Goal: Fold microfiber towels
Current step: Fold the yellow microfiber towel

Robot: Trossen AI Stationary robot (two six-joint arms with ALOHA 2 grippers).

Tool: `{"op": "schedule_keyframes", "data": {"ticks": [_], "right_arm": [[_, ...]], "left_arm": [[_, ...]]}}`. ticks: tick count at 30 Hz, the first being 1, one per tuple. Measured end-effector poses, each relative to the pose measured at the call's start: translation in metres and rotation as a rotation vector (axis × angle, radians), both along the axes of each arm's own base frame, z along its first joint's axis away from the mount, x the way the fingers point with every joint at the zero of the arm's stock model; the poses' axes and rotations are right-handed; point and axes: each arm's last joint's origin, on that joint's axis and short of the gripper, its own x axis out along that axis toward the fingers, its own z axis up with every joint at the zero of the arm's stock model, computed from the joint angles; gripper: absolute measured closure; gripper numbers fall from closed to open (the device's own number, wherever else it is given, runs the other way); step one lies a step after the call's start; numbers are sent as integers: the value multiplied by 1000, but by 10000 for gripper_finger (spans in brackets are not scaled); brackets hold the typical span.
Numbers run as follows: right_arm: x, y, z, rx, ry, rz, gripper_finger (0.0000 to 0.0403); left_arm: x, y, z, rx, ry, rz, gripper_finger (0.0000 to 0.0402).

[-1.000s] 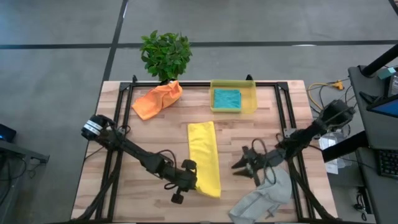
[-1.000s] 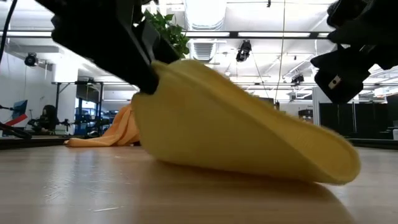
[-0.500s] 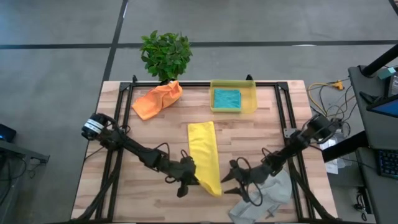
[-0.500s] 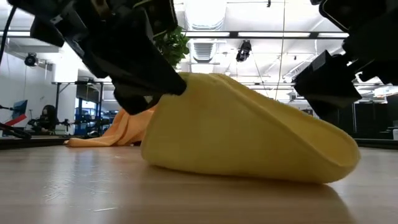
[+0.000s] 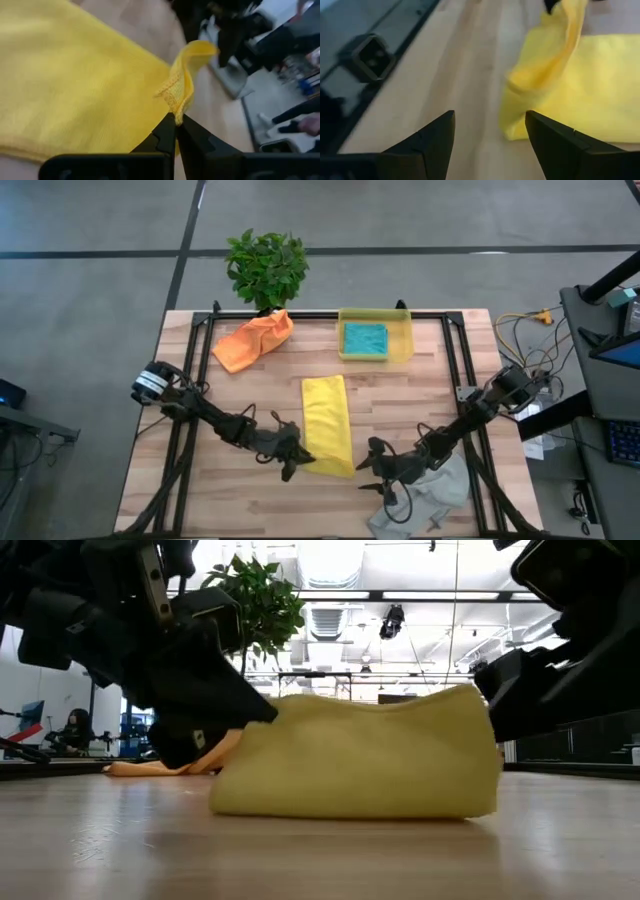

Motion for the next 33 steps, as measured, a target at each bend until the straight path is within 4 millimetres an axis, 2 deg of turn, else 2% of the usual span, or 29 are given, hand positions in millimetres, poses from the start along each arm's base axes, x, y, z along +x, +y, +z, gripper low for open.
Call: {"op": "schedule_keyframes", "data": {"ticks": [8,15,19,23,31,33], "right_arm": [[6,-9,1,33,-21,-185,165],[11,-10,4,62,-19,-207,166],[13,-9,5,59,-9,-203,182],[15,-8,5,71,39,-231,230],[15,-7,10,102,48,-241,371],[15,-8,15,124,46,-217,388]], "left_arm": [[1,0,3,-12,-30,3,402],[1,2,2,-9,-29,11,402],[1,2,2,-8,-29,15,402],[1,2,2,-8,-29,16,402],[1,1,3,3,-41,-31,401],[0,0,6,17,-49,-66,402]]}}
